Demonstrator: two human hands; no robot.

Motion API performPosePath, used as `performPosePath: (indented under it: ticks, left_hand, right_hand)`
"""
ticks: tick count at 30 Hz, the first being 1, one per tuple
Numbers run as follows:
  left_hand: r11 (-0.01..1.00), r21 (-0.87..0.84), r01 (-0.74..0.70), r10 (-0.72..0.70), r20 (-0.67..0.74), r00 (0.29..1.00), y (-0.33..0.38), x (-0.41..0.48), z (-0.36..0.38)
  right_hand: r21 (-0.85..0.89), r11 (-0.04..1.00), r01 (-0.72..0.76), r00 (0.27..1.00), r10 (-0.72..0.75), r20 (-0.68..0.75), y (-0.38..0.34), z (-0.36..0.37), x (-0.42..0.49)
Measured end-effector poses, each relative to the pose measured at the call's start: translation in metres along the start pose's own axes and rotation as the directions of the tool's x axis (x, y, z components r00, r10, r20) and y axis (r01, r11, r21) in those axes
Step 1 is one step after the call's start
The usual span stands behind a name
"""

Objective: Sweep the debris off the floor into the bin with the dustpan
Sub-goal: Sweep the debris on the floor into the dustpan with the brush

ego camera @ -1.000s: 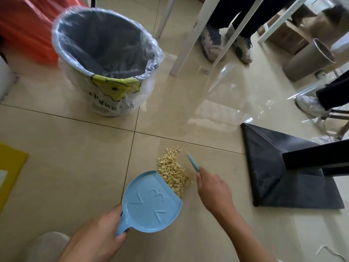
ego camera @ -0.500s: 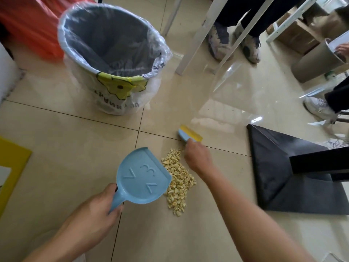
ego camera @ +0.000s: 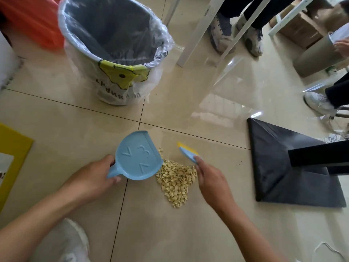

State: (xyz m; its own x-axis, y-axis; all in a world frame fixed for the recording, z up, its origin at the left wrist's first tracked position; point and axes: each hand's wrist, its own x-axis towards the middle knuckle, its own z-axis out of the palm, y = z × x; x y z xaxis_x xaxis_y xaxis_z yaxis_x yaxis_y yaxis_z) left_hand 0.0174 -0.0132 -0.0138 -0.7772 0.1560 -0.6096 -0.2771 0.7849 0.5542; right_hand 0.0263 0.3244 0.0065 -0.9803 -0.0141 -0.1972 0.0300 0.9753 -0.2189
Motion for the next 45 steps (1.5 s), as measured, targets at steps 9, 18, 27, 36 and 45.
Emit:
performPosePath:
  ticks: [9, 18, 27, 36, 45]
  left_hand:
    - [0.993, 0.058, 0.099, -0.095, -0.055, 0.994, -0.023, 0.001, -0.035]
    - [0.992, -0.063, 0.110, -0.112, -0.019, 0.994, -0.040, -0.014, -0.023]
    - [1.000, 0.017, -0.014, 0.014, 0.033, 0.999, -0.051, -0.018, -0.031]
    - [0.995, 0.104, -0.014, 0.009, 0.049, 0.999, -0.051, -0.014, -0.028]
    - [0.972, 0.234, -0.012, -0.009, 0.089, 0.996, -0.045, -0.010, -0.016]
  right_hand:
    - [0.024, 0.985, -0.169, 0.985, 0.170, -0.011, -0.034, 0.032, 0.086]
    - [-0.136, 0.976, 0.171, 0.968, -0.140, 0.208, -0.087, 0.046, 0.027]
    - [-0.116, 0.977, 0.180, 0.965, -0.153, 0.214, -0.028, 0.008, -0.014]
    - [-0.356, 0.743, -0.567, 0.777, 0.626, 0.066, 0.062, -0.031, -0.013]
    - [-0.303, 0.907, -0.294, 0.915, 0.358, 0.184, -0.025, 0.018, 0.001]
